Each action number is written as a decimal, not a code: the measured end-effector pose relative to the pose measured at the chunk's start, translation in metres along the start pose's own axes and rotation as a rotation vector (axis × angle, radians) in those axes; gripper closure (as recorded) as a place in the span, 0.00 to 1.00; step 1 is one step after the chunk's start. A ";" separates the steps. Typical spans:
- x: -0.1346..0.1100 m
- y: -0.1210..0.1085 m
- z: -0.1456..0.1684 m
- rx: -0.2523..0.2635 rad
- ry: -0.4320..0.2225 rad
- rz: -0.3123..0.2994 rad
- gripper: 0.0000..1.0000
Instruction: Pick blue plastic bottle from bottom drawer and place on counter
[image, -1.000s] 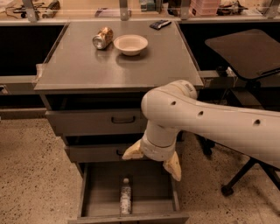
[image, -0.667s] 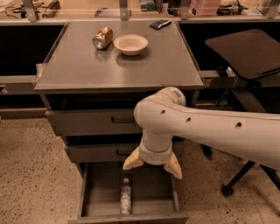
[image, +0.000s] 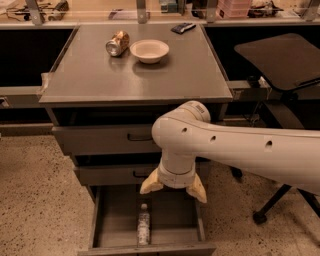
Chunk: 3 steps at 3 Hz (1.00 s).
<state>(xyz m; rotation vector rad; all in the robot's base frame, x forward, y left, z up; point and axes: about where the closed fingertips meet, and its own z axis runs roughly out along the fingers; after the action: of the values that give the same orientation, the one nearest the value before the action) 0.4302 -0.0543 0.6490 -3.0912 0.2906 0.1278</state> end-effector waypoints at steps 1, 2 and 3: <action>0.020 -0.015 0.028 0.017 0.069 -0.057 0.00; 0.065 -0.060 0.084 0.069 0.154 -0.127 0.00; 0.105 -0.093 0.111 0.085 0.196 -0.195 0.00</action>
Offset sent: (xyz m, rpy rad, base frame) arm 0.1410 0.1267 -0.2277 0.0962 -0.2425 0.2924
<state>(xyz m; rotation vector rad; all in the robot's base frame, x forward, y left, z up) 0.5416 0.0218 0.5322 -3.0280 -0.0026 -0.1882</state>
